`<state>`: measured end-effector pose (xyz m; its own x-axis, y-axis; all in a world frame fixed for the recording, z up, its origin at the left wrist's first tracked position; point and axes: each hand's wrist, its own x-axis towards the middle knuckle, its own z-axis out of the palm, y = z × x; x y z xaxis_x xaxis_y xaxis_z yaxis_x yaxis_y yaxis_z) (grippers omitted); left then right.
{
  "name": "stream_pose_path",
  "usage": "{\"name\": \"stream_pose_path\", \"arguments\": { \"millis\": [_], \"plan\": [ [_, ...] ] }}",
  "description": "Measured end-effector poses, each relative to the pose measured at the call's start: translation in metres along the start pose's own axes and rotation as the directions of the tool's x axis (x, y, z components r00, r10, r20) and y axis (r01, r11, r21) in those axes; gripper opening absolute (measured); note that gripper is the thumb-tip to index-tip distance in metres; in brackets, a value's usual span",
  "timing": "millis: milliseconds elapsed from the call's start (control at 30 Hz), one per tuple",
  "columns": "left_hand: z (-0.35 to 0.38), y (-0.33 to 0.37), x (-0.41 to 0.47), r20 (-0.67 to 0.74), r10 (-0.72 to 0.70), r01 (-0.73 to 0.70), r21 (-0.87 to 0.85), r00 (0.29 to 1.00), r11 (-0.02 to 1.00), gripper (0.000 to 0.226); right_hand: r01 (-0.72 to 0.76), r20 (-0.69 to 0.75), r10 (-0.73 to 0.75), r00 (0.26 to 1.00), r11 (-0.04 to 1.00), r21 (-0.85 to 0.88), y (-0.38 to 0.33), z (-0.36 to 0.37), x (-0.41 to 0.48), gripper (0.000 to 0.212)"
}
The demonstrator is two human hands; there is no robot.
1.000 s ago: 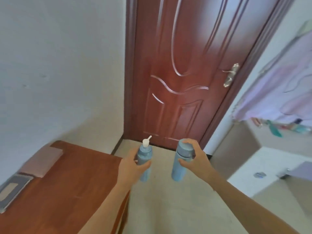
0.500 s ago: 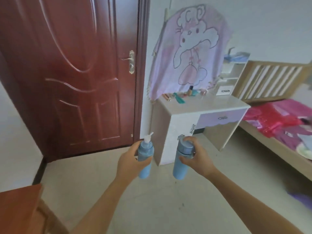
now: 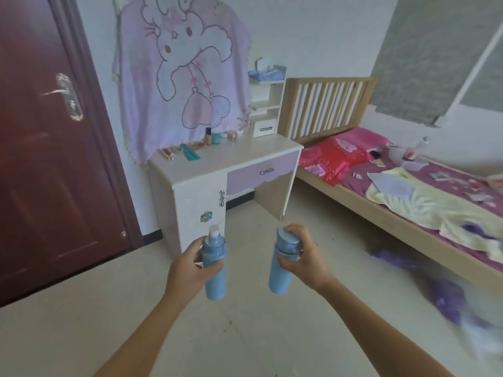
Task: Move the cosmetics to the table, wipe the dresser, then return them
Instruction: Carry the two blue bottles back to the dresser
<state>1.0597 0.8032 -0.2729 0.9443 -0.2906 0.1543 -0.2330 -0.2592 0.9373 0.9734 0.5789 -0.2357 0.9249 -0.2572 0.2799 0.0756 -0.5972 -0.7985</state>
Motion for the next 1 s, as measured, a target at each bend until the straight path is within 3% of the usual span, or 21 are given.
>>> {"name": "stream_pose_path", "arguments": {
  "millis": [233, 567, 733, 1000],
  "plan": [
    [0.064, 0.021, 0.059, 0.116, 0.056, -0.061, 0.037, 0.992, 0.997, 0.038, -0.069, -0.126, 0.066, 0.990, 0.997, -0.023, 0.034, -0.047, 0.013, 0.055],
    [0.120, 0.035, 0.185, 0.095, 0.151, -0.152, 0.004, 0.984, 0.988, 0.038, -0.059, -0.125, 0.050, 0.991, 0.996, -0.072, 0.074, -0.077, 0.136, 0.055],
    [0.134, 0.027, 0.259, 0.037, 0.134, -0.133, -0.019, 0.990, 0.991, 0.057, -0.082, -0.137, 0.076, 0.988, 0.996, -0.044, 0.102, -0.086, 0.204, 0.055],
    [0.178, 0.004, 0.338, 0.069, 0.042, -0.047, 0.079, 0.997, 0.996, 0.055, -0.160, -0.069, 0.158, 0.985, 0.987, -0.025, 0.177, -0.095, 0.274, 0.053]
  ]
}}
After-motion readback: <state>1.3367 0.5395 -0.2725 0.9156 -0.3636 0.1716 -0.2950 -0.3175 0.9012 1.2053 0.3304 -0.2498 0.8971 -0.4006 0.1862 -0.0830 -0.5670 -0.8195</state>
